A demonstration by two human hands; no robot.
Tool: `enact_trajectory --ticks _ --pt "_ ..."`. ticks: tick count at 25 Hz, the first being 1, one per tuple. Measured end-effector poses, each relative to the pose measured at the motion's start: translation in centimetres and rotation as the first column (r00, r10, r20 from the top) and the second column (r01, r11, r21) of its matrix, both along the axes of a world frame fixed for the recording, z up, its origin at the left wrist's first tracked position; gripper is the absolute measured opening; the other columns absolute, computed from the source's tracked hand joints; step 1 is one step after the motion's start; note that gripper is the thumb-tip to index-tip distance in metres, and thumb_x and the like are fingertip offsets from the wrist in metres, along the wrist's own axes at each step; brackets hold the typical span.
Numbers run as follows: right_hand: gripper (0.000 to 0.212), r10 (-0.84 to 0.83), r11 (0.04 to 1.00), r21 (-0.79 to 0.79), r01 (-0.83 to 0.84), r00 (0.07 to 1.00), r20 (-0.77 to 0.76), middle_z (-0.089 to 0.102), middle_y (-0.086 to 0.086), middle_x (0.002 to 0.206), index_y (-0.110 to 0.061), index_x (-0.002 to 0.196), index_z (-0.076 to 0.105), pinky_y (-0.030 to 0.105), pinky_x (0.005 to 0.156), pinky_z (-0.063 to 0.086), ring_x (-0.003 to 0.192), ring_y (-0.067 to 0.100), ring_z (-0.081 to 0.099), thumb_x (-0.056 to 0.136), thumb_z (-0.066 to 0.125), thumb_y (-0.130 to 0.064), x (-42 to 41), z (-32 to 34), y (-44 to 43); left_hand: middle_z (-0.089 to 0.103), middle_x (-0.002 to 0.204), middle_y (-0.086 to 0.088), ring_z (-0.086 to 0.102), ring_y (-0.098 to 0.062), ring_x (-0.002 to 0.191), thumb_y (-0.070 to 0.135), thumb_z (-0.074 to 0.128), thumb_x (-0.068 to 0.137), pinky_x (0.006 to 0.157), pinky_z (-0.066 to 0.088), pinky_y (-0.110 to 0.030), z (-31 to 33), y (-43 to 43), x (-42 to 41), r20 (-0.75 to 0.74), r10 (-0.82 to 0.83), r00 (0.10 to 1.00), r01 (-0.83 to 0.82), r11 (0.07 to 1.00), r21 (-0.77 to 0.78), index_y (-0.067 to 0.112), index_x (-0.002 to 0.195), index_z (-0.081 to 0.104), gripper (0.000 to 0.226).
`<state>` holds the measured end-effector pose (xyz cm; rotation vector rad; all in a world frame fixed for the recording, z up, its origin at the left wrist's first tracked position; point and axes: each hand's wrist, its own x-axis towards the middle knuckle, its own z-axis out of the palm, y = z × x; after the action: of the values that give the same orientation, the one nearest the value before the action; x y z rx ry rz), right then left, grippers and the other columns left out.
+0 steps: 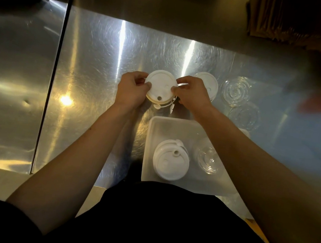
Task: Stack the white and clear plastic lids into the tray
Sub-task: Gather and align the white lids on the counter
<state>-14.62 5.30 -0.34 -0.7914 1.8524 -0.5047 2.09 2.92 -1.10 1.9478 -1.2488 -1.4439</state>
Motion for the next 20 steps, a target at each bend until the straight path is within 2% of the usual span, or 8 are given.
enact_trajectory --ticks 3,7,8,10,13,15,18,20 --pt "0.032 -0.04 0.999 -0.021 0.041 0.999 0.019 0.074 0.01 0.101 -0.015 0.112 0.066 0.045 0.088 0.059 0.091 0.03 0.072 0.081 0.072 -0.019 -0.4 0.5 0.3 0.069 0.114 -0.006 0.066 -0.019 0.106 0.011 0.067 0.081 0.097 0.054 -0.04 0.3 -0.3 -0.3 -0.018 -0.004 1.0 0.003 1.0 -0.02 0.012 0.115 0.068 0.034" --pt "0.033 -0.091 0.996 -0.019 0.091 0.996 0.014 0.072 0.009 0.104 -0.011 0.118 0.064 0.03 0.067 0.057 0.089 0.025 0.071 0.086 0.07 -0.017 -1.7 0.9 1.1 0.067 0.116 -0.005 0.064 -0.017 0.106 0.013 0.069 0.083 0.092 0.053 -0.032 0.8 -0.5 -1.7 -0.037 -0.041 0.998 0.04 0.999 -0.029 0.012 0.117 0.067 0.034" --pt "0.034 -0.11 0.994 -0.024 0.111 0.994 0.03 0.071 0.009 0.105 -0.01 0.119 0.064 0.029 0.064 0.057 0.088 0.025 0.071 0.086 0.07 -0.017 -2.2 1.0 1.2 0.067 0.116 -0.004 0.064 -0.016 0.105 0.013 0.069 0.083 0.09 0.054 -0.03 0.9 -0.6 -2.2 -0.039 -0.054 0.998 0.052 0.998 -0.034 0.013 0.117 0.067 0.034" --pt "0.032 -0.134 0.99 -0.05 0.136 0.99 0.031 0.071 0.01 0.106 -0.009 0.116 0.065 0.032 0.066 0.06 0.089 0.025 0.072 0.085 0.071 -0.016 -3.1 1.2 1.4 0.067 0.116 -0.003 0.063 -0.015 0.104 0.015 0.069 0.083 0.082 0.052 -0.024 1.3 -0.8 -3.1 -0.051 -0.079 0.996 0.077 0.996 -0.041 0.014 0.117 0.066 0.034" --pt "0.033 -0.194 0.978 -0.073 0.198 0.979 0.058 0.069 0.009 0.103 -0.006 0.117 0.064 0.025 0.059 0.058 0.086 0.02 0.07 0.085 0.07 -0.01 -4.4 1.9 1.4 0.066 0.113 0.0 0.062 -0.011 0.099 0.013 0.068 0.085 0.068 0.045 -0.012 1.7 -1.1 -4.6 -0.097 -0.098 0.99 0.096 0.995 -0.033 0.014 0.119 0.064 0.034" --pt "0.034 -0.223 0.971 -0.082 0.226 0.974 0.046 0.068 0.008 0.105 -0.006 0.119 0.063 0.027 0.066 0.06 0.089 0.02 0.07 0.086 0.07 -0.01 -5.2 1.9 1.4 0.065 0.112 0.0 0.062 -0.009 0.096 0.012 0.068 0.085 0.066 0.045 -0.011 1.8 -1.6 -5.6 -0.118 -0.117 0.986 0.113 0.993 -0.045 0.013 0.118 0.064 0.034" --pt "0.035 -0.256 0.964 -0.085 0.253 0.967 -0.017 0.068 0.01 0.116 -0.01 0.119 0.063 0.038 0.085 0.06 0.101 0.025 0.068 0.085 0.07 -0.016 -6.4 1.2 1.5 0.065 0.111 0.001 0.062 -0.007 0.094 0.013 0.068 0.084 0.066 0.046 -0.011 1.4 -2.3 -7.1 -0.113 -0.173 0.978 0.165 0.983 -0.074 0.012 0.117 0.066 0.032" --pt "0.034 -0.297 0.953 -0.077 0.294 0.954 -0.032 0.068 0.01 0.116 -0.011 0.117 0.065 0.038 0.084 0.061 0.101 0.026 0.069 0.084 0.07 -0.018 -7.3 0.6 1.4 0.066 0.111 0.001 0.062 -0.007 0.092 0.015 0.068 0.084 0.062 0.045 -0.006 1.0 -2.7 -8.1 -0.1 -0.215 0.972 0.206 0.974 -0.09 0.012 0.116 0.066 0.032"
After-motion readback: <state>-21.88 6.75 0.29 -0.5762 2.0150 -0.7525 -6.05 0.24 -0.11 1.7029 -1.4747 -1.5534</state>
